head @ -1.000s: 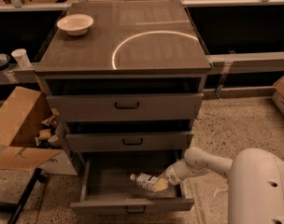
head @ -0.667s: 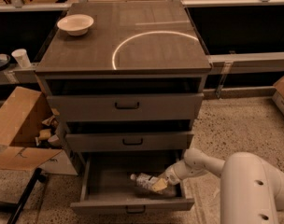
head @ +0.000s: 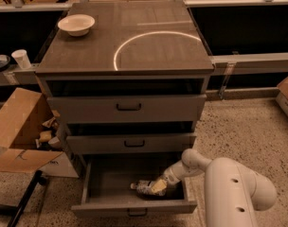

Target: Place blue plastic bottle into bottom drawer

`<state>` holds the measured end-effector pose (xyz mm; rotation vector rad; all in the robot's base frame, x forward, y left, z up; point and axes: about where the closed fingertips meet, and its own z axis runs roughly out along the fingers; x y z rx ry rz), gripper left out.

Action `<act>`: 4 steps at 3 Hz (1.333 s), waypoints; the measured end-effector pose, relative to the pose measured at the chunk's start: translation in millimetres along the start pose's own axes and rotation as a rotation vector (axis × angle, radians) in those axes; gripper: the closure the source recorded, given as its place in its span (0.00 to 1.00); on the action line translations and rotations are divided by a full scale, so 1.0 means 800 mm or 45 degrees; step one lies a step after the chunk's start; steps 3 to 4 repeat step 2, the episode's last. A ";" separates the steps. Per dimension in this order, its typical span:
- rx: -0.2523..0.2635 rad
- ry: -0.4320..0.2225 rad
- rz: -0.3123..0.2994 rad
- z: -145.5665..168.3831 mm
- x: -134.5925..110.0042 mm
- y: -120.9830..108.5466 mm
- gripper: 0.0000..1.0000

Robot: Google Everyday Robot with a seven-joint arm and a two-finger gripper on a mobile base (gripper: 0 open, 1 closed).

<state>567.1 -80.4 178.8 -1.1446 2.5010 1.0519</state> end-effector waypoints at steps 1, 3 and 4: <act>-0.009 -0.037 -0.006 -0.002 -0.004 -0.007 0.00; -0.004 -0.126 -0.014 -0.025 -0.002 -0.003 0.00; -0.004 -0.126 -0.014 -0.025 -0.002 -0.003 0.00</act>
Offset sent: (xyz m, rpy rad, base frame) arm 0.0020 -0.0387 0.0362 0.1344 -0.1021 -0.0981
